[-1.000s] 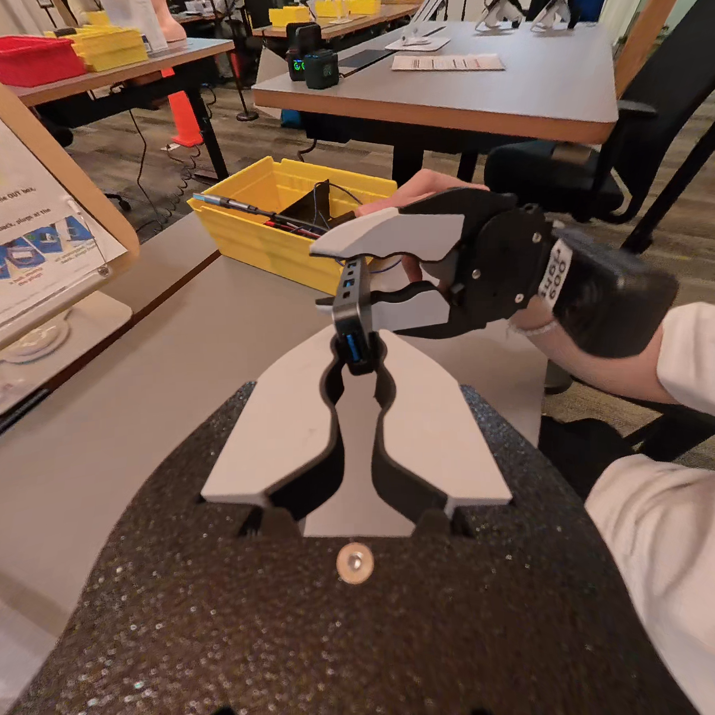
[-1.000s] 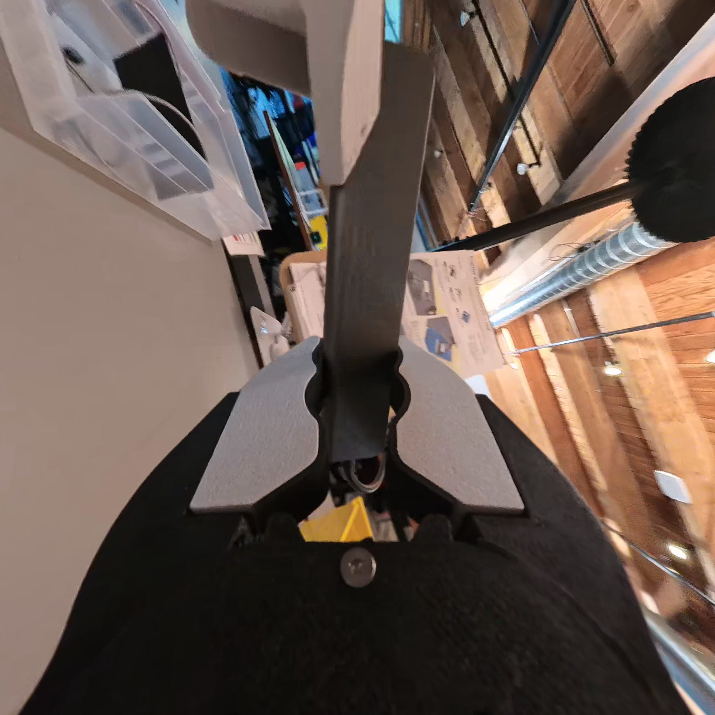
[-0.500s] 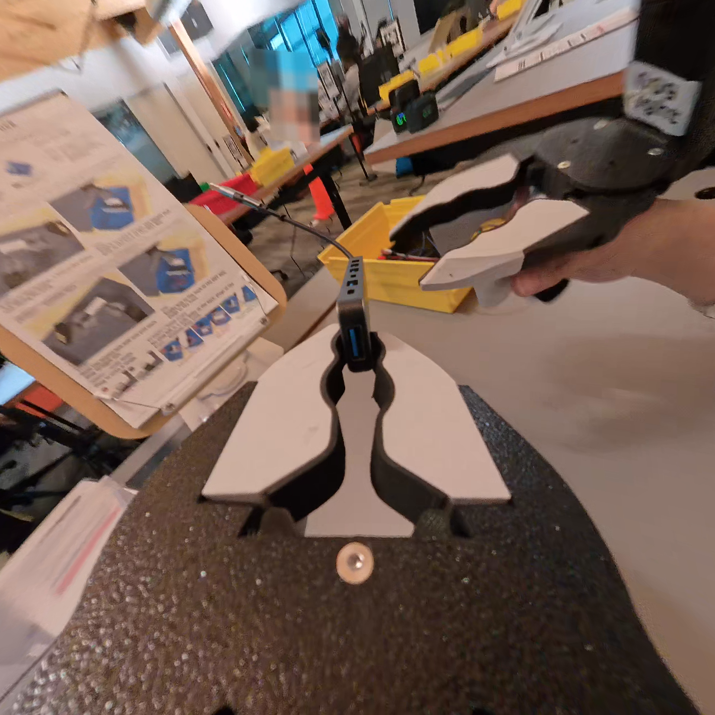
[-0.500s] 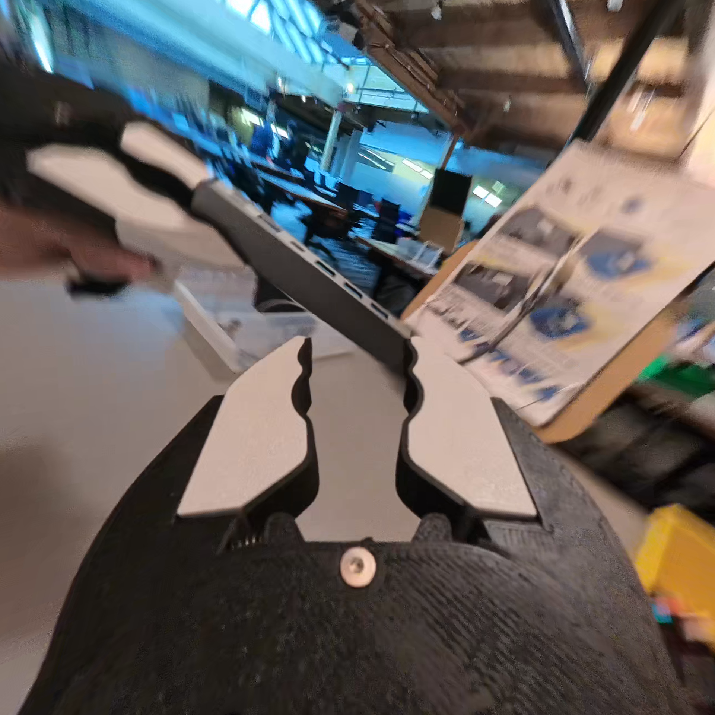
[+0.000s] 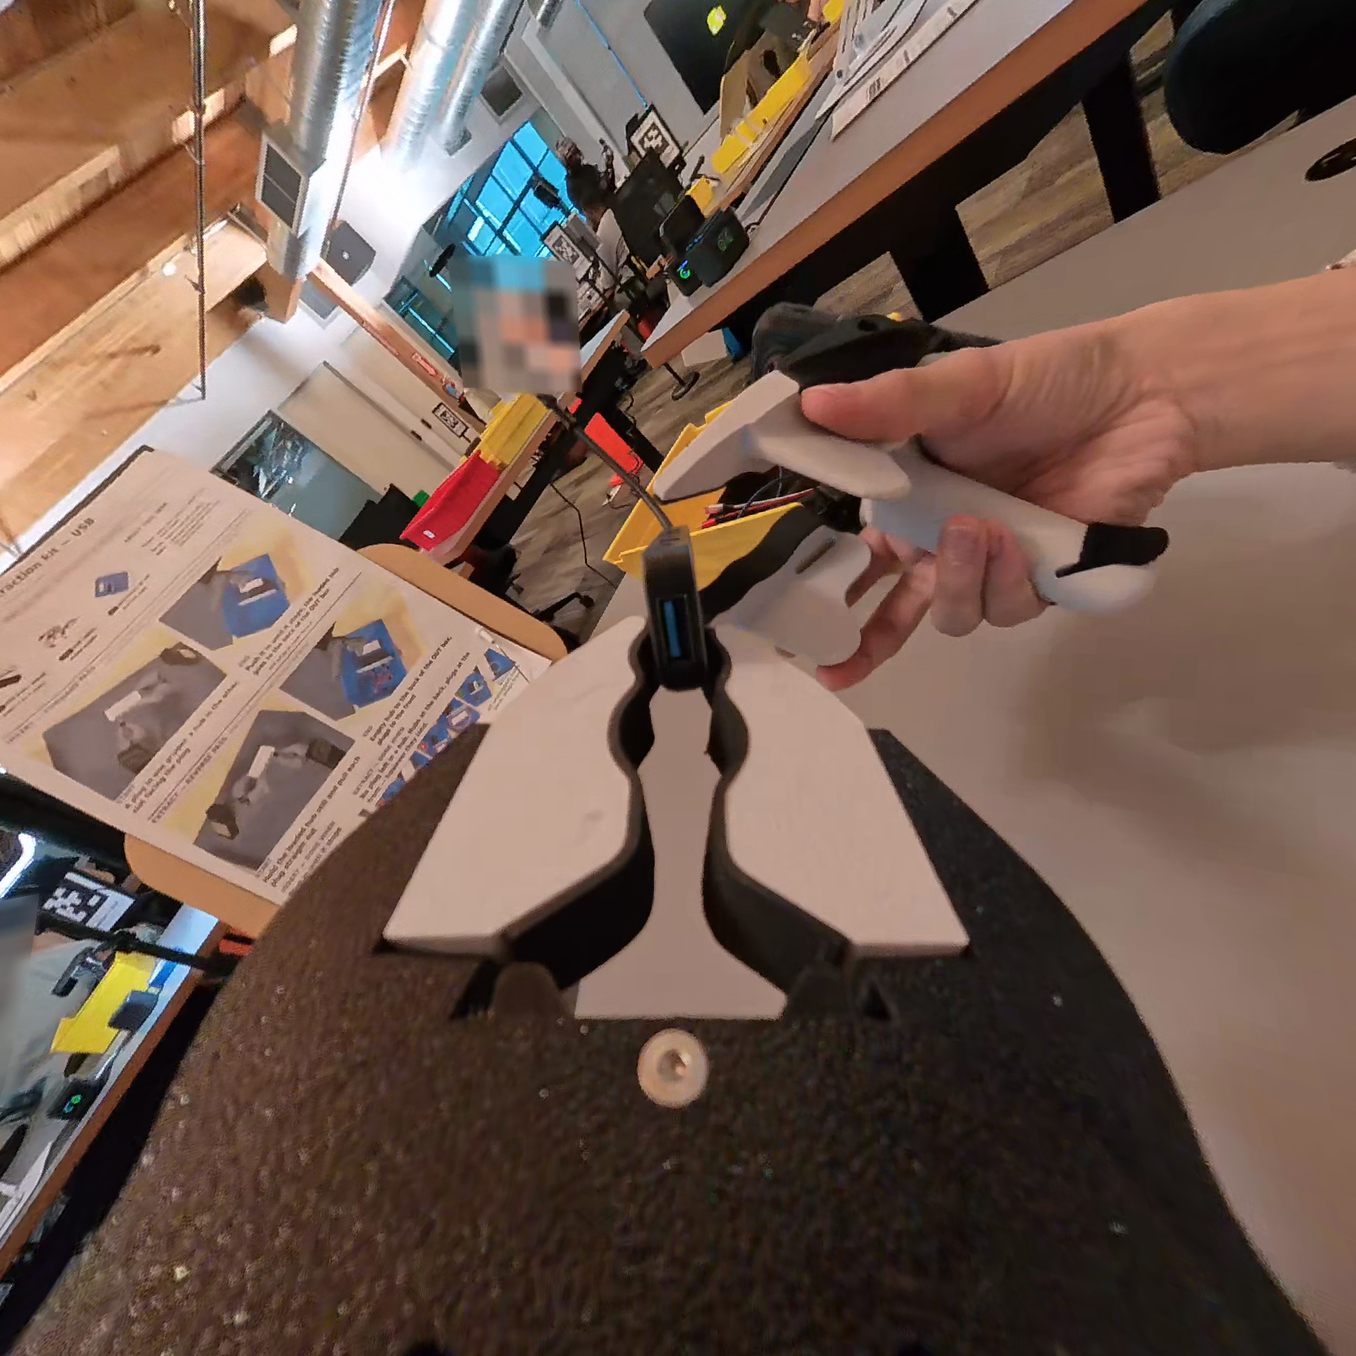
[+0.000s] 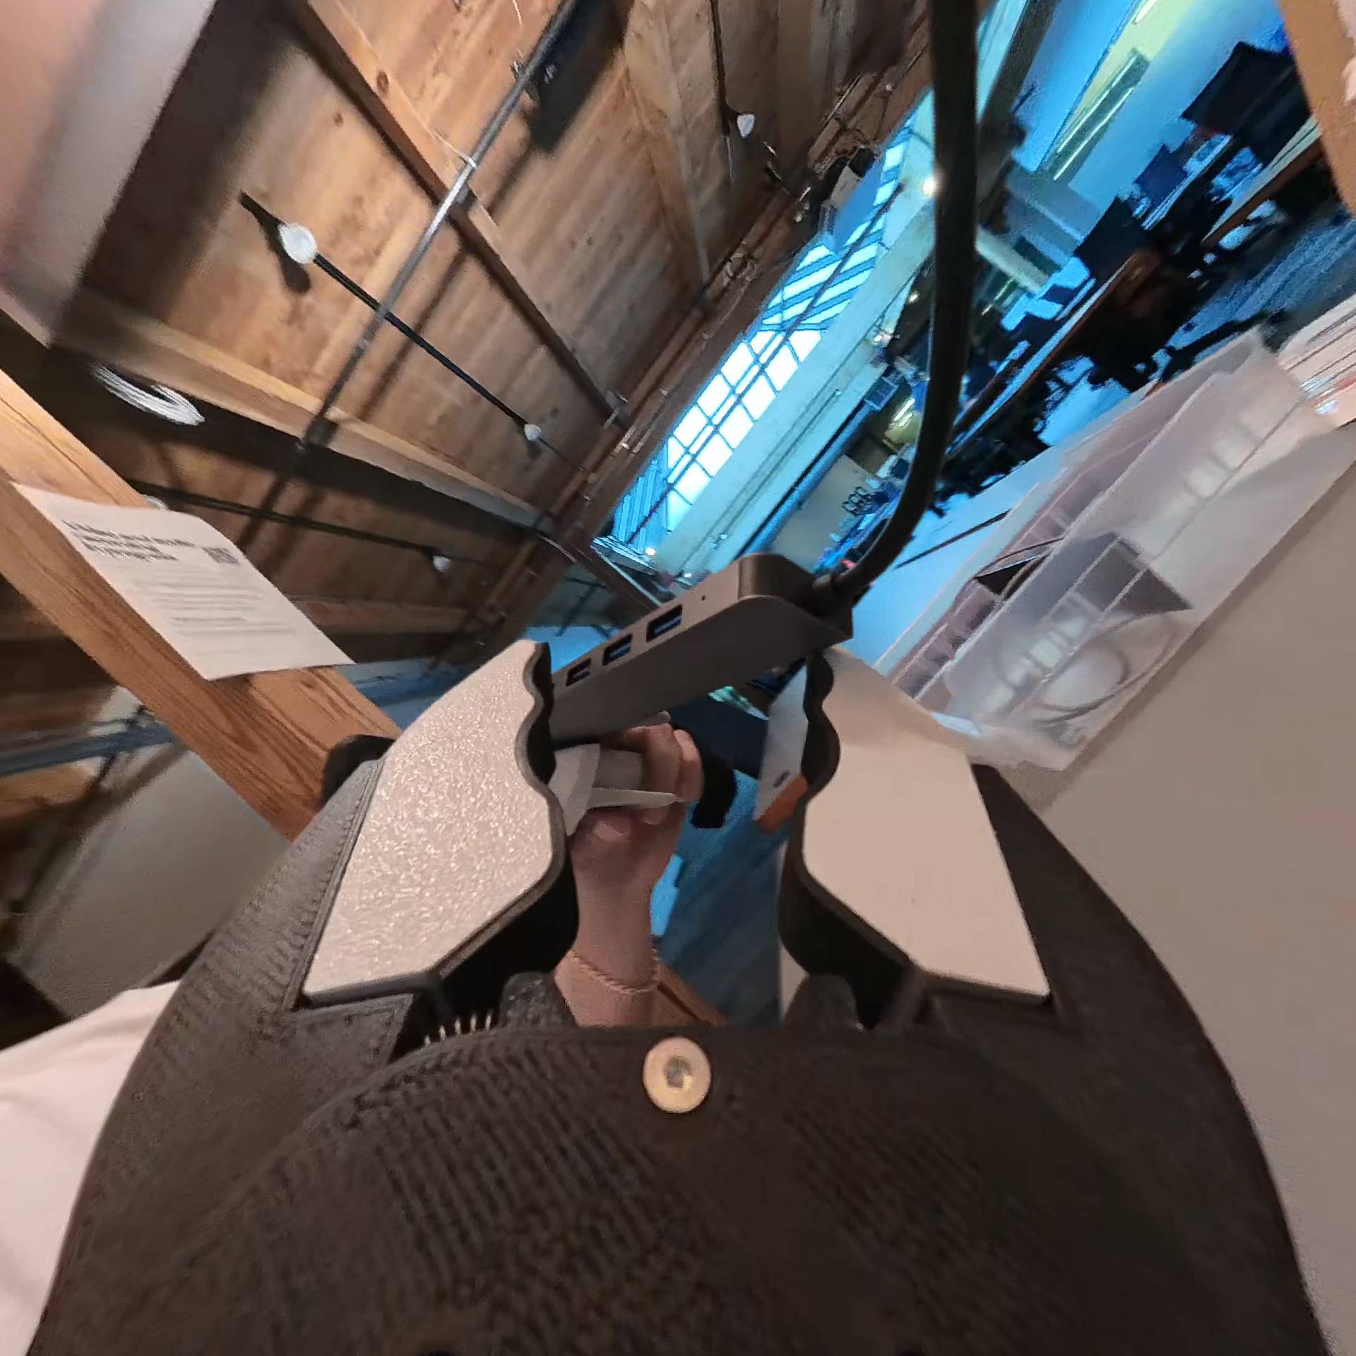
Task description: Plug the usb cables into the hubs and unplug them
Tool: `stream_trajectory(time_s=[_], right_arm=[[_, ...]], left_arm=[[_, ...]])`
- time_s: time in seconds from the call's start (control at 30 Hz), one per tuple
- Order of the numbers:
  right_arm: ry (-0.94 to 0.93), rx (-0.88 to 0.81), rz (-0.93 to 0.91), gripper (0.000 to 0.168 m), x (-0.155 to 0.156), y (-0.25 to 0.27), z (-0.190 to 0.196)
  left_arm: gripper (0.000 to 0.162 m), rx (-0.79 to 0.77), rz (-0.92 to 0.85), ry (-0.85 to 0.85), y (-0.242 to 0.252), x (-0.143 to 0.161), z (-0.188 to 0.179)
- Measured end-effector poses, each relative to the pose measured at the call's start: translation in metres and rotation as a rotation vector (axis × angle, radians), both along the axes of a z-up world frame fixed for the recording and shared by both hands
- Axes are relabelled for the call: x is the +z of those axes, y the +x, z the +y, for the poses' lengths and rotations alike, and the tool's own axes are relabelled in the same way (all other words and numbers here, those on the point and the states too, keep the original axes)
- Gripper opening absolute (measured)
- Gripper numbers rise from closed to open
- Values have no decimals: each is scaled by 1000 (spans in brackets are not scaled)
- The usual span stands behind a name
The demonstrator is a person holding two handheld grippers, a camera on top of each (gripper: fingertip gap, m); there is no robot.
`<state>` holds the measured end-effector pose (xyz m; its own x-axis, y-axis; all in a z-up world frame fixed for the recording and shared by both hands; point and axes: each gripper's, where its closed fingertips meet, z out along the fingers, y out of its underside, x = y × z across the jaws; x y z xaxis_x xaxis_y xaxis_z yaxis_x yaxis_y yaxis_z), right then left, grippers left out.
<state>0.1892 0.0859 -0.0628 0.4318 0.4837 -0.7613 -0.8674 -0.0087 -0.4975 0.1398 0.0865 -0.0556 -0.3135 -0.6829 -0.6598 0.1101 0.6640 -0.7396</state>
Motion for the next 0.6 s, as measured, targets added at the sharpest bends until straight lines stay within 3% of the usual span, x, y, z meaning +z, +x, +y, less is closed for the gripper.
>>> stream_trajectory(time_s=[0.17,0.23,0.33,0.6], right_arm=[[51,172,17,69,7,-25,-2],[62,139,27,49,7,-21,-1],[93,183,59,44,9,-23,-4],[122,31,-152,36,19,-22,-8]], left_arm=[[9,-62,-5,5,-2,-1,-6],[9,-72,-25,-7,-3,1,-6],[9,-93,-35,-49,-5,3,-7],[14,-104,-3,-141,-7,-10,-1]])
